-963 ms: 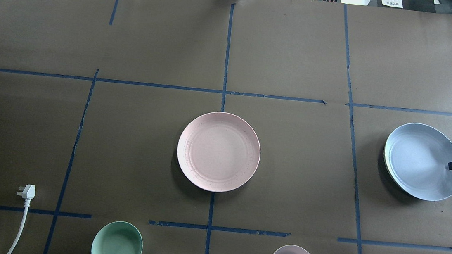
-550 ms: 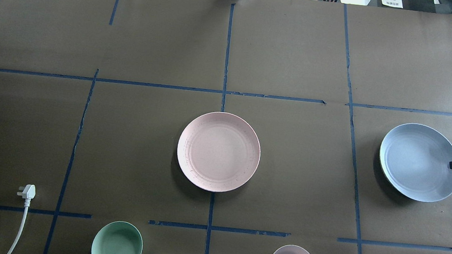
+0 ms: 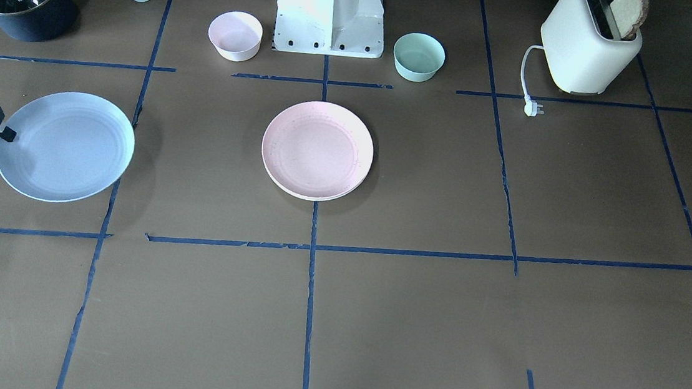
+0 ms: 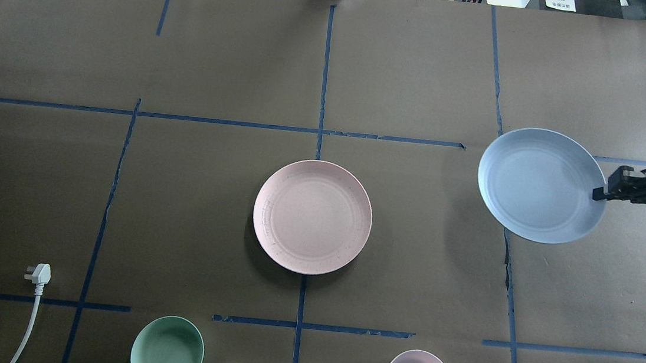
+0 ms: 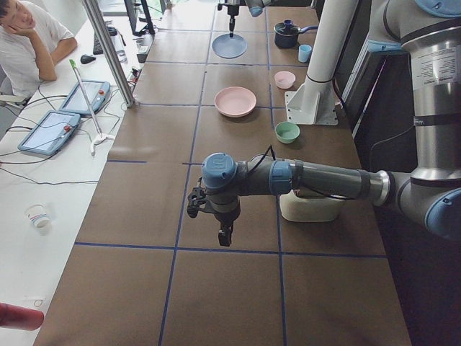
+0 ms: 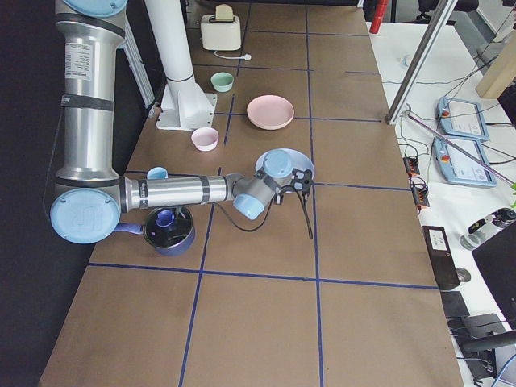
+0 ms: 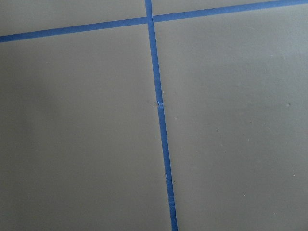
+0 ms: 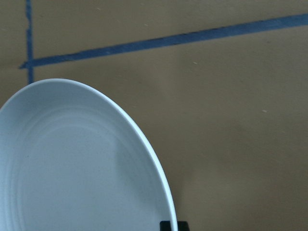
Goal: Stack three plates with pink and blue
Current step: 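Grasp the light blue plate with the right gripper and lift it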
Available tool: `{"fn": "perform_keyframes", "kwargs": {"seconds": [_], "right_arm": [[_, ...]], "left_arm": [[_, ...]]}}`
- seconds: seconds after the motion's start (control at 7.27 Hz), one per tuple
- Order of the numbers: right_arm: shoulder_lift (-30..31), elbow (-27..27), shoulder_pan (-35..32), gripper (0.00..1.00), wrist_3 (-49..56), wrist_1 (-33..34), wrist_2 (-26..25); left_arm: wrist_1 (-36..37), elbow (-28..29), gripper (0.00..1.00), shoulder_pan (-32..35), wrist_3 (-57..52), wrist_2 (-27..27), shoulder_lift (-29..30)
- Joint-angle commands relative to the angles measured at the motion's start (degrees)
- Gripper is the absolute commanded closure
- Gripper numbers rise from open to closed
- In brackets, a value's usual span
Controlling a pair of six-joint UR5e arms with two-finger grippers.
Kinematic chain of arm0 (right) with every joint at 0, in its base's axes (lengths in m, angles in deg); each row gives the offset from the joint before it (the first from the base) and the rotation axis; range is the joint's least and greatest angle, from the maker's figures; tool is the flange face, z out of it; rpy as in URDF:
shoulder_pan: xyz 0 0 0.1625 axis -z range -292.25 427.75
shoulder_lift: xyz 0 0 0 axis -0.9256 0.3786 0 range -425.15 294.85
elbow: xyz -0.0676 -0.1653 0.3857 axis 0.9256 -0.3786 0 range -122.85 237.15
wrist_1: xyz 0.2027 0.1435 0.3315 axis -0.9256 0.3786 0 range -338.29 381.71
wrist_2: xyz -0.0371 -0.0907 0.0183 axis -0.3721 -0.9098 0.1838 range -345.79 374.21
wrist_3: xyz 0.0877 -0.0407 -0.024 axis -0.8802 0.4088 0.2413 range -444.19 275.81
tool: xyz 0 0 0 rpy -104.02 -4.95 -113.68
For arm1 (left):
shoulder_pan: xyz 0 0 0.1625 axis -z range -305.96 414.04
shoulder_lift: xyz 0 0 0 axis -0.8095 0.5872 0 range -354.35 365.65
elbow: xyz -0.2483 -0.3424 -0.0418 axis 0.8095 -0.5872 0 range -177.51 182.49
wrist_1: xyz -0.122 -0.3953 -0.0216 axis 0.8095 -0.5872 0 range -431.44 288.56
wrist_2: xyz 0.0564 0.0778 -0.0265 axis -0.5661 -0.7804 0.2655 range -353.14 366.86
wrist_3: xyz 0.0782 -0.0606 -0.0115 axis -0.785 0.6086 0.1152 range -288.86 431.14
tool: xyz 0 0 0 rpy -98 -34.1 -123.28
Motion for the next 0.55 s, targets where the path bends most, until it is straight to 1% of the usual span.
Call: {"fn": "perform_keyframes", "kwargs": {"seconds": [0.0,0.14,0.28,0.41], "right_arm": [[-9.89,8.56,6.77,1.00,-8.33,15.82,-5.33],[-12.38,9.46,12.12,1.00,-12.97,16.49,-10.16],[-16.14,9.30,18.52,1.00,-18.67,16.76,-15.26],[-18.62,8.60,24.94,1.00,-22.47,16.85,-21.84]], "left_arm": [[0.03,0.29,0.00,0.00,0.08,2.61,0.01],[0.03,0.56,0.00,-0.09,0.08,2.71,0.01],[0.03,0.65,0.00,0.00,-0.01,2.71,0.01],[0.03,0.65,0.00,0.00,-0.01,2.71,0.01]]}}
